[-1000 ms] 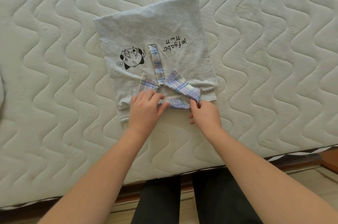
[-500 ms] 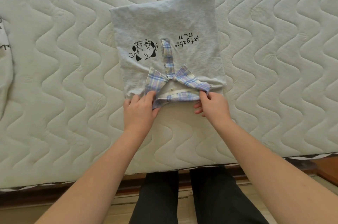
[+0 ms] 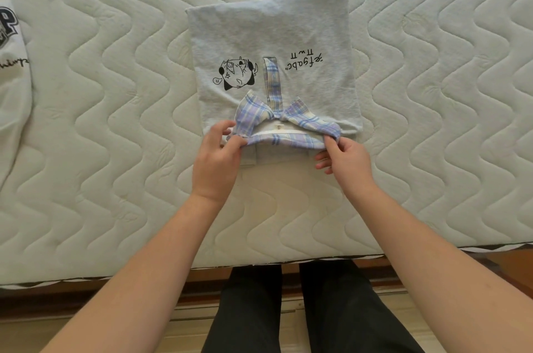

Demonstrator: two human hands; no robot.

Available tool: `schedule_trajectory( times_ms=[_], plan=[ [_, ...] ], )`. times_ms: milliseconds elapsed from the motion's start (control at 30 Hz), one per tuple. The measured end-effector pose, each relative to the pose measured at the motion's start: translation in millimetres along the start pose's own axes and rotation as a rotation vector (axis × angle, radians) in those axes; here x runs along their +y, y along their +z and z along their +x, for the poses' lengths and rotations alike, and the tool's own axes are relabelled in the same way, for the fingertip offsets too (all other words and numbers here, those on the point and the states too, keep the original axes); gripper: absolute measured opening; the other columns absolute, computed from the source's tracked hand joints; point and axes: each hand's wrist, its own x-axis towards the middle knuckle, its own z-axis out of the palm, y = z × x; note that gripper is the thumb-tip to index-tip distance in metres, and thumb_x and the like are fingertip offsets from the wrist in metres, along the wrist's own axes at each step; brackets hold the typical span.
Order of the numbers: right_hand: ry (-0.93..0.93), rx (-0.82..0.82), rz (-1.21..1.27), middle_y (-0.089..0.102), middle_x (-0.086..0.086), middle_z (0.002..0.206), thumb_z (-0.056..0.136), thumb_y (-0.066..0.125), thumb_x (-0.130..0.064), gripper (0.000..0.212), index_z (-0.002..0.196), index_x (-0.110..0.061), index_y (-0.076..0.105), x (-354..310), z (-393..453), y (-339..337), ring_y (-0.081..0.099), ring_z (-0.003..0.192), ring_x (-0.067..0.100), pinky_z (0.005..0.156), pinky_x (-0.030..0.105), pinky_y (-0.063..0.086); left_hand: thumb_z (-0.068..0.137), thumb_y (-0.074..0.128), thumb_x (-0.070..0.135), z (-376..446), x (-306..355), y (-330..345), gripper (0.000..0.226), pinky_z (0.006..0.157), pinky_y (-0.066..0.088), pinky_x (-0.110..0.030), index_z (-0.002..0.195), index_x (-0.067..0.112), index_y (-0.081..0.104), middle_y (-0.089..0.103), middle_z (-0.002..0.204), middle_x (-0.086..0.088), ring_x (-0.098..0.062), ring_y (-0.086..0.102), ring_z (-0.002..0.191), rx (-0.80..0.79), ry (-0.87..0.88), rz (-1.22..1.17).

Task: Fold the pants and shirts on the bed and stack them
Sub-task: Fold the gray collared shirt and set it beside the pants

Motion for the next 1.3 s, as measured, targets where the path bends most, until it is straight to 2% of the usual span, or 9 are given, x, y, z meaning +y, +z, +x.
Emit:
schedule_trajectory(
  times_ms=[167, 267, 433, 633, 733, 900, 1000, 1100, 1300],
  plan=[
    [0.012, 0.009, -0.261, 0.068, 0.005, 0.065, 0.094, 0.060, -0.040, 0.034, 0.069, -0.017, 0.060, 21.4, 0.5, 1.0, 0.068, 0.057, 0.022, 0.066, 0.043, 0.057, 0.081, 0.068, -0.003, -16.9, -13.7, 13.0, 0.008, 0.075, 0.055, -0.046, 0.076, 0.000, 0.073, 0.056, 0.116, -0.020, -0.042, 0.061, 0.085, -0.085, 0.047, -0.029],
    [0.099, -0.015, -0.493, 0.065, 0.003, 0.052, 0.088, 0.061, -0.057, 0.054, 0.054, -0.016, 0.052, 26.3, -4.3, 1.9, 0.067, 0.059, 0.026, 0.072, 0.041, 0.056, 0.071, 0.071, -0.013, -33.1, -15.5, 21.6, 0.025, 0.085, 0.054, -0.048, 0.090, 0.003, 0.074, 0.055, 0.120, -0.026, -0.041, 0.060, 0.096, -0.218, -0.064, -0.077],
    [0.181, -0.172, -0.574, 0.055, -0.006, 0.036, 0.087, 0.061, -0.059, 0.053, 0.058, -0.014, 0.061, 15.8, -14.6, 9.1, 0.057, 0.036, 0.007, 0.050, 0.025, 0.043, 0.085, 0.074, 0.023, -45.5, -6.2, 22.1, 0.045, 0.082, 0.044, -0.018, 0.124, 0.015, 0.053, 0.054, 0.113, 0.003, -0.007, 0.054, 0.093, -0.173, -0.519, -0.331],
    [-0.117, -0.201, -0.376, 0.067, -0.002, 0.071, 0.093, 0.063, -0.034, 0.020, 0.077, -0.021, 0.064, -9.7, -26.8, 38.0, 0.062, 0.059, 0.008, 0.063, 0.024, 0.046, 0.088, 0.071, 0.029, -28.3, 7.4, 29.5, 0.010, 0.071, 0.047, -0.024, 0.086, 0.023, 0.063, 0.067, 0.084, 0.005, -0.004, 0.061, 0.074, -0.049, -0.865, -0.398],
    [-0.256, -0.218, -0.422, 0.066, -0.005, 0.086, 0.092, 0.064, -0.029, 0.008, 0.092, -0.022, 0.067, -22.1, -22.0, 55.7, 0.060, 0.080, 0.011, 0.079, 0.030, 0.048, 0.088, 0.072, 0.022, -20.2, 9.8, 27.9, 0.013, 0.068, 0.043, -0.014, 0.077, 0.026, 0.067, 0.067, 0.073, 0.013, 0.009, 0.058, 0.064, 0.084, -1.074, -0.680],
    [-0.598, -0.316, -0.816, 0.057, -0.007, 0.126, 0.084, 0.070, -0.048, 0.048, 0.126, -0.028, 0.061, -29.3, -10.2, 72.1, 0.044, 0.123, 0.018, 0.103, 0.035, 0.028, 0.092, 0.066, 0.009, -8.5, 1.0, 12.0, 0.016, 0.078, 0.047, -0.017, 0.081, 0.020, 0.069, 0.070, 0.072, 0.013, -0.001, 0.062, 0.074, 0.145, -1.020, -0.958],
    [-0.772, -0.319, -0.904, 0.063, -0.003, 0.115, 0.079, 0.076, -0.045, 0.048, 0.120, -0.023, 0.066, -30.0, -12.7, 81.1, 0.051, 0.115, 0.024, 0.097, 0.037, 0.029, 0.098, 0.058, 0.008, -2.5, -1.4, 10.2, 0.013, 0.078, 0.052, -0.026, 0.088, 0.016, 0.061, 0.068, 0.073, 0.004, -0.012, 0.060, 0.075, 0.167, -1.047, -1.061],
    [-0.881, -0.114, -0.753, 0.069, 0.001, 0.089, 0.079, 0.078, -0.028, 0.021, 0.095, -0.015, 0.075, -31.8, -18.7, 88.9, 0.061, 0.091, 0.030, 0.081, 0.040, 0.041, 0.101, 0.052, 0.009, 5.6, -1.2, 12.6, 0.013, 0.077, 0.053, -0.029, 0.090, 0.016, 0.054, 0.069, 0.074, -0.003, -0.018, 0.061, 0.075, 0.132, -1.049, -1.103],
    [-0.881, -0.097, -0.652, 0.072, -0.002, 0.085, 0.083, 0.075, -0.021, 0.009, 0.090, -0.015, 0.078, -28.7, -20.7, 85.9, 0.064, 0.084, 0.026, 0.074, 0.039, 0.047, 0.101, 0.053, 0.022, 14.9, -10.8, 15.1, 0.014, 0.065, 0.044, -0.024, 0.088, 0.025, 0.055, 0.063, 0.075, 0.001, -0.011, 0.055, 0.068, 0.024, -0.915, -0.770]
  ],
)
